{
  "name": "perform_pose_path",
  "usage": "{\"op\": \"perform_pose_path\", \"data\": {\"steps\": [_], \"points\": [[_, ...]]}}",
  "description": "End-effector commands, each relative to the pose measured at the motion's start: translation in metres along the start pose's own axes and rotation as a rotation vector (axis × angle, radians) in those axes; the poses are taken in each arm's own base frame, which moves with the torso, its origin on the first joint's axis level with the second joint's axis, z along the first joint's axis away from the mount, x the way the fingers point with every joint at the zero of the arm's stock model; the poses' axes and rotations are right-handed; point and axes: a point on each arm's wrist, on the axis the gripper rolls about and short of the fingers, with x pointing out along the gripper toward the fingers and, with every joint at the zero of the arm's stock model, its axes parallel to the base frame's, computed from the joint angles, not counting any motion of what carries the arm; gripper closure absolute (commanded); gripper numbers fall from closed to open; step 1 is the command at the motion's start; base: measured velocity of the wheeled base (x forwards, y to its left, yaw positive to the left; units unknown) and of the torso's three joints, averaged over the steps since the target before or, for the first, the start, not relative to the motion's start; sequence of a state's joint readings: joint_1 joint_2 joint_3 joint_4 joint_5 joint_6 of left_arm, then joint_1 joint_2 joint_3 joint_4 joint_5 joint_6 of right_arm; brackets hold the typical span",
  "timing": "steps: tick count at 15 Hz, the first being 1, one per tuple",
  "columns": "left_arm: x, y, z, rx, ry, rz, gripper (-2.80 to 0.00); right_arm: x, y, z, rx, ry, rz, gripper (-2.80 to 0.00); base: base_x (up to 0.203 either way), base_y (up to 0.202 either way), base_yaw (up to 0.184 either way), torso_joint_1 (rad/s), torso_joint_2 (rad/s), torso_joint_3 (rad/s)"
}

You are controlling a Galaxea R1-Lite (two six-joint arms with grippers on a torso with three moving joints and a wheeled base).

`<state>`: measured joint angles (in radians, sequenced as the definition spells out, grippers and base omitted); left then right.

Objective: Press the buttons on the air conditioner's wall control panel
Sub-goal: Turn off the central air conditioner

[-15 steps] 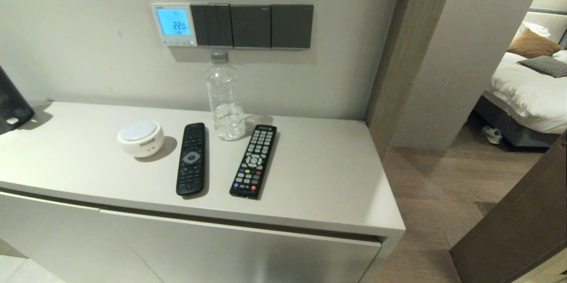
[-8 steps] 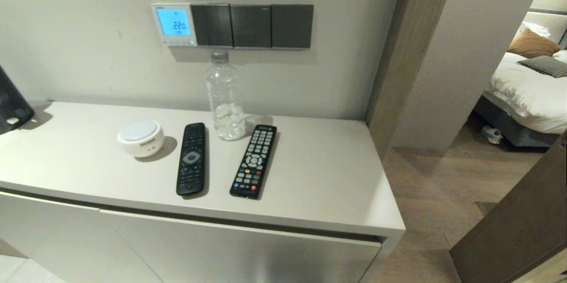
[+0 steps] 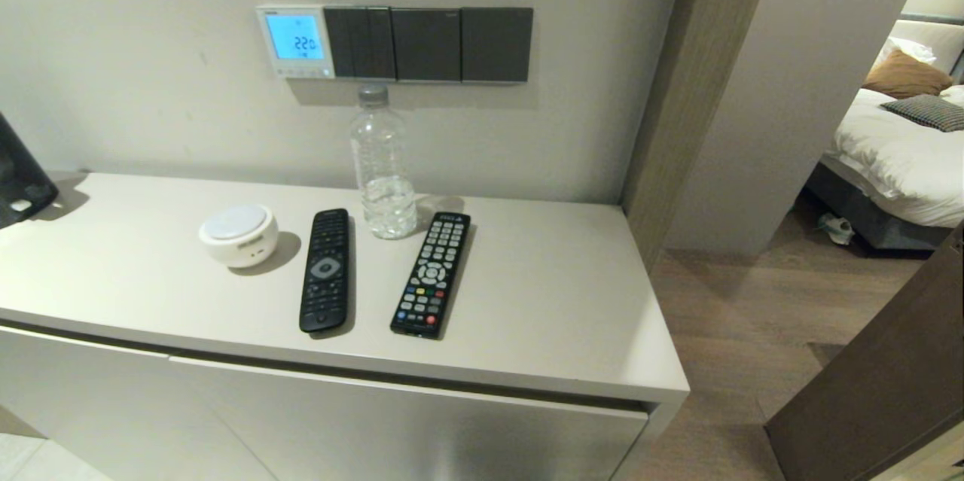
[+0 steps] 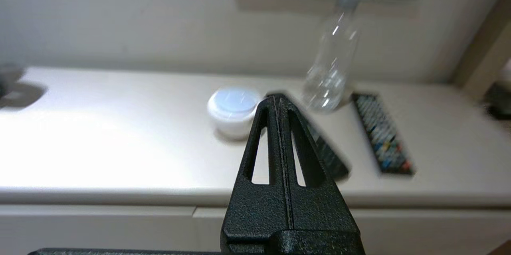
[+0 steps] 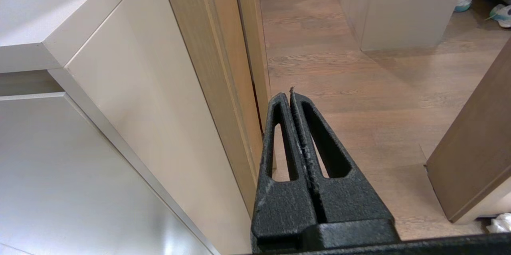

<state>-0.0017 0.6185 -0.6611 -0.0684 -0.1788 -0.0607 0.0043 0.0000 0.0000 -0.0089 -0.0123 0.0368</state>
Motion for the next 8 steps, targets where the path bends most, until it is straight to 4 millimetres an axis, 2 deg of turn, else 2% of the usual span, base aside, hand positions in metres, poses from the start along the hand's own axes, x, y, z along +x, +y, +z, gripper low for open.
{"op": "perform_pose_path", "data": {"steps": [1,4,6,8], "points": [[0.055,0.008,0.022,-0.072,0.083,-0.038,0.0,0.0,0.0,0.0,0.0,0.003,0.0,0.0,0.0,0.0,0.0,0.0,0.0,0.0],[0.103,0.008,0.046,-0.174,0.102,-0.123,0.0,0.0,0.0,0.0,0.0,0.003,0.0,0.0,0.0,0.0,0.0,0.0,0.0,0.0],[0.131,-0.001,0.05,-0.205,0.13,-0.197,0.0,0.0,0.0,0.0,0.0,0.003,0.0,0.0,0.0,0.0,0.0,0.0,0.0,0.0],[0.159,-0.009,0.046,-0.21,0.144,-0.215,0.0,0.0,0.0,0.0,0.0,0.003,0.0,0.0,0.0,0.0,0.0,0.0,0.0,0.0]]}}
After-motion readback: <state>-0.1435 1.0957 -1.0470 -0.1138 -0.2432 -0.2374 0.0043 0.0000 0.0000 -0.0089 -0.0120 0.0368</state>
